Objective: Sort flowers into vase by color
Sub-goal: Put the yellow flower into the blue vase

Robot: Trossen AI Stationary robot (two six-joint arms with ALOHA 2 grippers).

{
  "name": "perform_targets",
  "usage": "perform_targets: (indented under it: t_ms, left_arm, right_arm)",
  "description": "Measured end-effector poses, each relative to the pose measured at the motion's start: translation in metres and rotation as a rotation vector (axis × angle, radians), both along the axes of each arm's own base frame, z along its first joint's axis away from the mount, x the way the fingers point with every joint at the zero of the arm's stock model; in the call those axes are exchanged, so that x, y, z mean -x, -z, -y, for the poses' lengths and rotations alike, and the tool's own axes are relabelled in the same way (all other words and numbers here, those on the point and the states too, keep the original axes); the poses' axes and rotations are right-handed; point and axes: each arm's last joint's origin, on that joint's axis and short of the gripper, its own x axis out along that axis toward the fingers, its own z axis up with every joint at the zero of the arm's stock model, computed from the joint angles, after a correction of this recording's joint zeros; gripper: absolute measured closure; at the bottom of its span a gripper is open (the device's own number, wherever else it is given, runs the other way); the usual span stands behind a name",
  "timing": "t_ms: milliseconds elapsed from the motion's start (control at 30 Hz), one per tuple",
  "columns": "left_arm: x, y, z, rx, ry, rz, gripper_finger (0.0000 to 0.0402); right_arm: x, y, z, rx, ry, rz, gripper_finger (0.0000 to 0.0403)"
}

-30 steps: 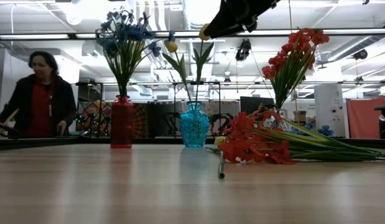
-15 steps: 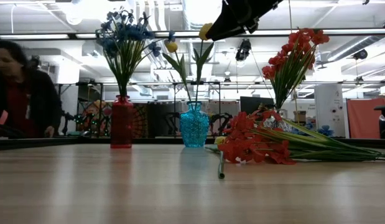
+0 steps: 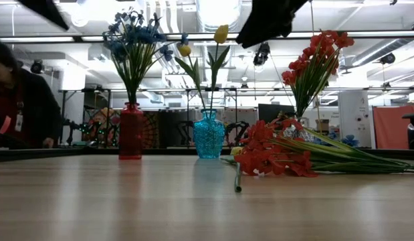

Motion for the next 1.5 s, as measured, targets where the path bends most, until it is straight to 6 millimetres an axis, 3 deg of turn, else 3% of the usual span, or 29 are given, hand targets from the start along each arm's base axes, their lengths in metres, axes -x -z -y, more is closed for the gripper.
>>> perform_targets:
  t_ms: [333, 467, 733, 933, 1200, 1500]
  left_arm:
    - [0.004, 0.045, 0.006, 0.062, -0.108, -0.008, 0.013]
    - [0.003, 0.055, 0.006, 0.049, -0.108, -0.02, 0.013]
    - [0.003, 0.055, 0.006, 0.007, -0.072, -0.023, 0.013]
    - [0.003, 0.055, 0.006, -0.011, -0.051, -0.032, 0.013]
    - [-0.002, 0.06, 0.01, -0.071, -0.041, -0.028, 0.013]
    - [-0.016, 0.081, 0.025, -0.123, -0.041, -0.073, 0.013]
  right_arm:
    - [0.013, 0.012, -0.018, -0.303, -0.094, -0.154, 0.0207]
    - [0.017, 0.016, -0.019, -0.431, -0.005, -0.175, 0.0207]
    - [0.024, 0.031, -0.023, -0.591, 0.235, -0.239, 0.0207]
    - [0.013, 0.049, -0.037, -0.614, 0.332, -0.232, 0.0207]
    - [-0.004, 0.075, -0.039, -0.6, 0.471, -0.233, 0.0207]
    - [-0.049, 0.089, -0.046, -0.508, 0.478, -0.234, 0.0207]
